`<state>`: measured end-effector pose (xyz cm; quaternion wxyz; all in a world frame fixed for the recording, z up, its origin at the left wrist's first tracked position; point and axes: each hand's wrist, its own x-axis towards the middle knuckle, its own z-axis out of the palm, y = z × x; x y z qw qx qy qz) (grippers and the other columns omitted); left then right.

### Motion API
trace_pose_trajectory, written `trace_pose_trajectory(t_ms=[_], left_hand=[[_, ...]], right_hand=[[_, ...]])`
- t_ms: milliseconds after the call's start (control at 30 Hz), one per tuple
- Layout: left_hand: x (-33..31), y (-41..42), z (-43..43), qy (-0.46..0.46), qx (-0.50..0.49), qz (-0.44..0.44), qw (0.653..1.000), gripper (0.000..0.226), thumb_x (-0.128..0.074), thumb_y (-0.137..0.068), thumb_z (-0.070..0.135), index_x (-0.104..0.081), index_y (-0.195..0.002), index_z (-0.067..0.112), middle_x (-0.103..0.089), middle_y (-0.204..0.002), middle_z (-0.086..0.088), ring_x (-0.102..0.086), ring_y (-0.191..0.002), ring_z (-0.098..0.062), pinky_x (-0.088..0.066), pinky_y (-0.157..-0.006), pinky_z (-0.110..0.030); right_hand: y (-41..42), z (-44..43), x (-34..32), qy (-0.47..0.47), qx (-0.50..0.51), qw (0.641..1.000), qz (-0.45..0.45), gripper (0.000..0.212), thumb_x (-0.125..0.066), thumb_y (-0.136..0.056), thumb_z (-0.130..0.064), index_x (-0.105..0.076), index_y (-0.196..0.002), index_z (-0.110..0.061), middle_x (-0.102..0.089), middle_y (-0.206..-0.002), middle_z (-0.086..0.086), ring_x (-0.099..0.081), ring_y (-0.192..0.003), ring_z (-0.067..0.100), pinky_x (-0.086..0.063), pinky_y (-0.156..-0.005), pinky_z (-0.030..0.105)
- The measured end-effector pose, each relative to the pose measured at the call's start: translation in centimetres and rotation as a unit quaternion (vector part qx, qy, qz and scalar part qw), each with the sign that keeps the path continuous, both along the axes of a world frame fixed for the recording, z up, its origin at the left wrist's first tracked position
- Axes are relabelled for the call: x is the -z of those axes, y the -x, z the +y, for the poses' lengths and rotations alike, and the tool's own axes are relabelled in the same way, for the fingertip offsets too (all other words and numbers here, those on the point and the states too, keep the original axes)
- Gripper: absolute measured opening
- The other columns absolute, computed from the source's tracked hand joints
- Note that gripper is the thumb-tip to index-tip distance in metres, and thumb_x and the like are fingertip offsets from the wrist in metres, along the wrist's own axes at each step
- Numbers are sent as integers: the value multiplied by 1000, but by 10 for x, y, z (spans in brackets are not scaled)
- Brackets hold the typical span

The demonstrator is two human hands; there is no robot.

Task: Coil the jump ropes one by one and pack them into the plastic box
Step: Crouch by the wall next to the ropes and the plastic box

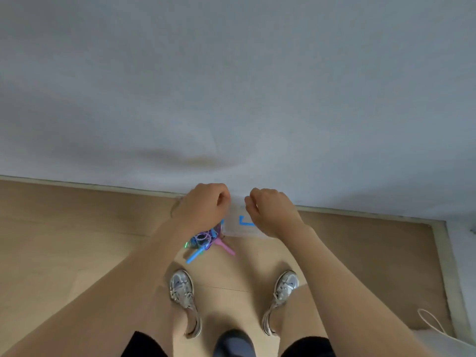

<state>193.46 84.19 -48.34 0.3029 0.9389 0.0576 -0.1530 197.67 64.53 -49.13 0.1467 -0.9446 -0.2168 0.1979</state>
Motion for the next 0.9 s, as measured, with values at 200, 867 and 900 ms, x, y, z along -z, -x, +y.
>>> trace_pose_trajectory(t_ms=[200, 867, 900], left_hand=[[169, -40, 14, -16, -13, -15, 1000, 22, -52, -96, 22, -72, -93, 31, -68, -78, 11, -62, -69, -14, -59, -72, -40], [253, 15, 23, -127, -6, -51, 991, 25, -47, -100, 20, -71, -94, 25, -71, -90, 7, -66, -84, -19, -60, -78, -42], [247, 22, 20, -127, -7, -52, 991, 25, -47, -98, 19, -70, -92, 25, -71, -89, 7, -67, -83, -19, -60, -77, -43]], right_hand=[[-30, 24, 176, 38, -86, 995, -21, 22, -40, -105, -25, -55, -95, -13, -58, -79, 4, -55, -76, 35, -32, -70, 38], [-2, 25, 249, -37, -87, 995, -25, 36, -46, -106, -28, -61, -137, -19, -72, -123, 10, -63, -118, 33, -51, -98, 45], [4, 21, 248, -45, -76, 995, -45, 35, -46, -106, -28, -62, -135, -19, -72, -121, 8, -63, -116, 32, -51, -98, 45]])
